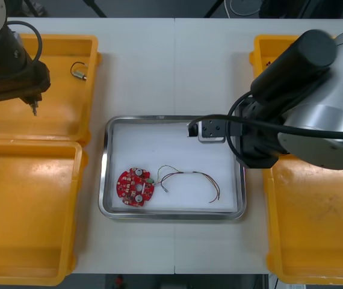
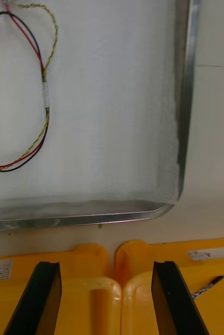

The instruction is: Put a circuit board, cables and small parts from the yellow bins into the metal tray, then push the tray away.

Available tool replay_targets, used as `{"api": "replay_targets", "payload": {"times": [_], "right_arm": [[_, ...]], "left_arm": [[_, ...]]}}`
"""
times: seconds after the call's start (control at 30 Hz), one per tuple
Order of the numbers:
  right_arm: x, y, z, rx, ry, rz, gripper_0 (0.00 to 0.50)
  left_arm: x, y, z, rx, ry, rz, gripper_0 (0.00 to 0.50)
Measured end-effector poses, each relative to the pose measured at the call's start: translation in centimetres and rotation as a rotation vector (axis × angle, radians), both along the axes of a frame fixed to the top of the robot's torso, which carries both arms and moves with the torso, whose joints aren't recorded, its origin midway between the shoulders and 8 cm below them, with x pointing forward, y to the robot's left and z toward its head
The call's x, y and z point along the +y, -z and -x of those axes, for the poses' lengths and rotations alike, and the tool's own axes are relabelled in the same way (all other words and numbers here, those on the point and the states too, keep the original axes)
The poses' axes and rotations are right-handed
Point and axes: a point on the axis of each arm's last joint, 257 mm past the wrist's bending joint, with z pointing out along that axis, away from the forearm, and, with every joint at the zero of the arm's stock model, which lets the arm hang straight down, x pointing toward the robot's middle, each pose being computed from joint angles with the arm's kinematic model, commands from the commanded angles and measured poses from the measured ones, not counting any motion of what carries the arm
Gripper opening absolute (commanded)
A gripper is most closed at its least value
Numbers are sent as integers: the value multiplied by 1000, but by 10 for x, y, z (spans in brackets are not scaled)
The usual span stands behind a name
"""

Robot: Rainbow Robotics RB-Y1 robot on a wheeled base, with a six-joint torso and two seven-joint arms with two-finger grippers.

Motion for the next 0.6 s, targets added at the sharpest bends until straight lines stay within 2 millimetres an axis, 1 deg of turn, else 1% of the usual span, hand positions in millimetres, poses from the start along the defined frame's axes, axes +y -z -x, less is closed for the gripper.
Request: {"api": "replay_targets", "payload": {"times": [0.07, 0.17, 0.33, 0.43, 0.5, 0.6], "right_arm": [[-4, -20, -5, -48, 34, -51, 500], [-14, -38, -12, -89, 97, -112, 500], [-37, -52, -20, -102, 272, -245, 500], [-55, -59, -25, -115, 375, -315, 500], [-68, -63, -28, -128, 434, -347, 500], [-84, -68, -33, -151, 525, -397, 500]], "left_arm": [[-17, -3, 8, -12, 61, 4, 0], [-34, -5, 17, -14, 122, 9, 0], [-75, -16, 23, -60, 230, 23, 0], [-98, -16, 27, -76, 293, 16, 0], [-113, -11, 32, -73, 333, 9, 0], [-132, 3, 39, -43, 383, -3, 0]]}}
